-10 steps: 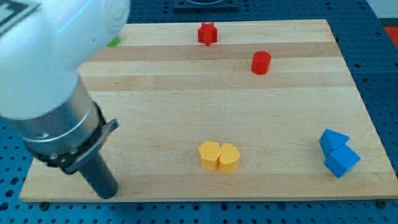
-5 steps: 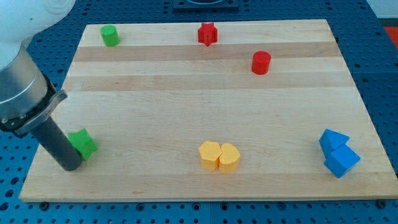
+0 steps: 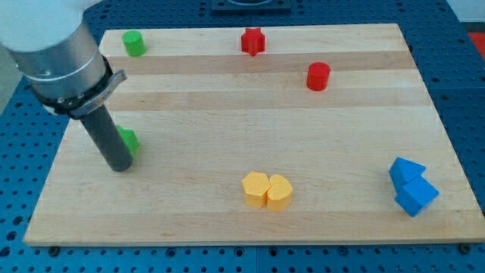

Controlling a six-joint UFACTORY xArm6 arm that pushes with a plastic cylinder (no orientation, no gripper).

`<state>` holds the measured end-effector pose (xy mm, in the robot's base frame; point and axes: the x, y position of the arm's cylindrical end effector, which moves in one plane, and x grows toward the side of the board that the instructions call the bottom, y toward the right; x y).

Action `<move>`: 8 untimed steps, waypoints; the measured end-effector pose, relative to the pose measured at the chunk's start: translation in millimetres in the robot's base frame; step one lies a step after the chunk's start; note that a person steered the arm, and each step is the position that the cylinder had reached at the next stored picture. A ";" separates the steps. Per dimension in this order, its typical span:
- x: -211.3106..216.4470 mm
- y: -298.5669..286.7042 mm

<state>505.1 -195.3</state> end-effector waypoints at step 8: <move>-101.7 -22.3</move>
